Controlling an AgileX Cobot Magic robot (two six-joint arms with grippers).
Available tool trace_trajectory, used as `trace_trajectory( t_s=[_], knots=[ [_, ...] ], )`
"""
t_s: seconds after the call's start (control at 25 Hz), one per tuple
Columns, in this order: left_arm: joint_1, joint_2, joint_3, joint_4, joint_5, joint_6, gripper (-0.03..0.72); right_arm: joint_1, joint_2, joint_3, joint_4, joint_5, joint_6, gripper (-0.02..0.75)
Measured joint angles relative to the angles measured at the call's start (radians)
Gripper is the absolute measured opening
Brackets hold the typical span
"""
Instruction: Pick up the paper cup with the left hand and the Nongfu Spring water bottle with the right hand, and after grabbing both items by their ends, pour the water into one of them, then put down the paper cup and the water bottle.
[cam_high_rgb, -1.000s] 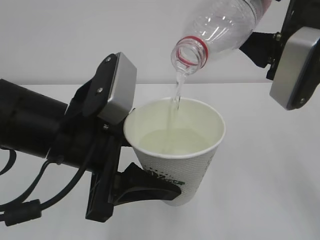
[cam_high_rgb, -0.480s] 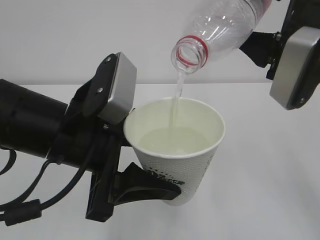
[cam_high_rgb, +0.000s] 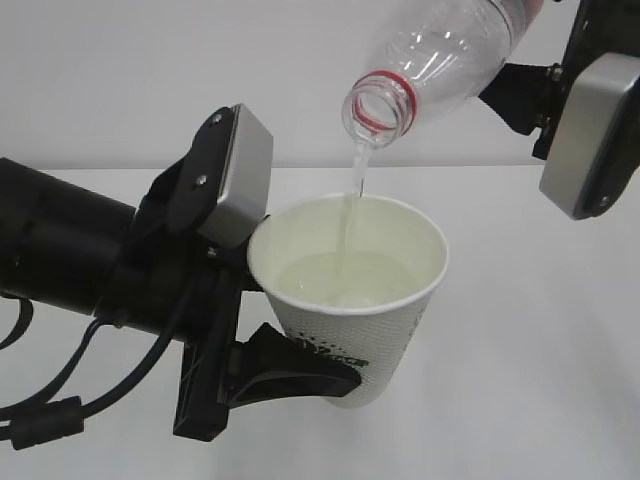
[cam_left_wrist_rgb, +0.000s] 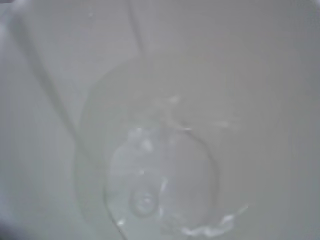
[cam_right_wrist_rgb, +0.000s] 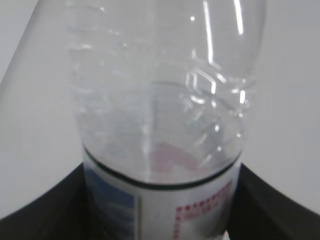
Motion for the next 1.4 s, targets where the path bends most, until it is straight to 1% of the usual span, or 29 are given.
trace_trajectory(
  t_s=[0.2, 0.84, 1.4],
  knots=[
    [0.0, 0.0, 0.0, 0.0, 0.0, 0.0, 0.492, 0.0, 0.0, 0.0, 0.0, -0.002, 0.023, 0.512],
    [0.0, 0.0, 0.0, 0.0, 0.012, 0.0, 0.492, 0.0, 0.0, 0.0, 0.001, -0.004, 0.206, 0.512],
    [0.0, 0.0, 0.0, 0.0, 0.012, 0.0, 0.492, 0.0, 0.0, 0.0, 0.001, -0.006, 0.433, 0.512]
  ],
)
